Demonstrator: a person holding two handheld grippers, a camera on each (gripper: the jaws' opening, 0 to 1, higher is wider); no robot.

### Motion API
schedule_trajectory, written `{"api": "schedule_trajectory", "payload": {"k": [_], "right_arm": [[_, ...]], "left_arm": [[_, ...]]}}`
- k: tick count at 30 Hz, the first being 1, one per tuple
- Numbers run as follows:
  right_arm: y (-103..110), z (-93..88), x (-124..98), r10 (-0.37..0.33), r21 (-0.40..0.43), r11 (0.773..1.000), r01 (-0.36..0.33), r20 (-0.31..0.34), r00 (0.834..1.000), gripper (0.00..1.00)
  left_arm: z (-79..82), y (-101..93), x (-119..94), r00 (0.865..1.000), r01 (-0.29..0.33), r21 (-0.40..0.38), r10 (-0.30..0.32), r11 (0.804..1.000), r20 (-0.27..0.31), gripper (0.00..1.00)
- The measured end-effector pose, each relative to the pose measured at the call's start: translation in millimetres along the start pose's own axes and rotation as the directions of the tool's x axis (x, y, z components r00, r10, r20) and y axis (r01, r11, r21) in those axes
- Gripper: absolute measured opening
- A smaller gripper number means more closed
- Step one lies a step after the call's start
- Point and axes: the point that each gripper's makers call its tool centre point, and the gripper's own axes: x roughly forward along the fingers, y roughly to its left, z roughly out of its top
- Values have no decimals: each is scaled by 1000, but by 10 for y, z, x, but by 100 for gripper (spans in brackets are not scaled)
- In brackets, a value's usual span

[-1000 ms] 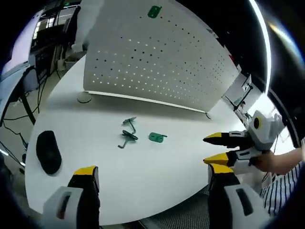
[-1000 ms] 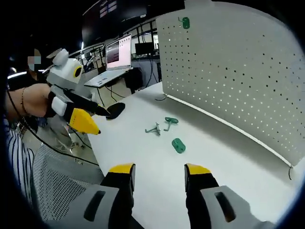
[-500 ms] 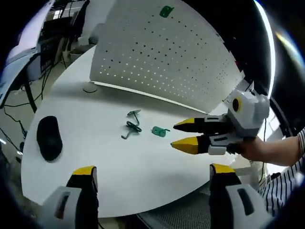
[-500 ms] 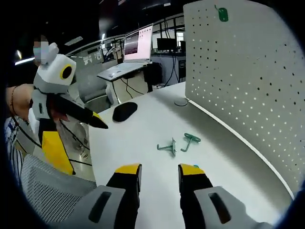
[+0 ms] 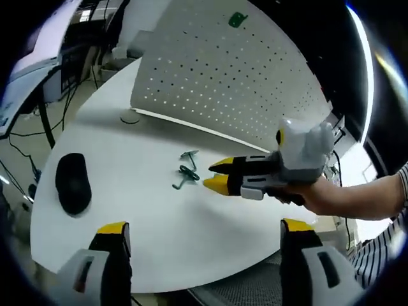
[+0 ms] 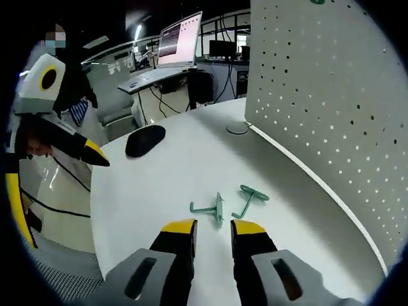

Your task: Insert the hook assembly into the mounting plate slot until the hook locks in place.

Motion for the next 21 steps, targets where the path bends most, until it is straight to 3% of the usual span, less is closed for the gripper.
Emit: {"api": "schedule_trajectory", "payload": {"k": [2,6,16,21], "right_arm": [[-11,-11,70,0,11,1000,0,0,1000,17],[-59,-38,129,-16,-65,998,14,-21,1000,17],[-93,-81,265,-8,-73,997,6,-32,999,14],[-48,-75,323,10,-97,995,-13,-34,999,4]], "left_arm": [[-3,4,-5,1000,1,0,-1,1000,-4,100],[-37,19,0,1000,-2,-6,2,1000,-20,100],[-10,-4,103,999,3,-2,-3,1000,-45,100],[-30,-40,162,998,12,-2,-12,1000,-65,99]]}}
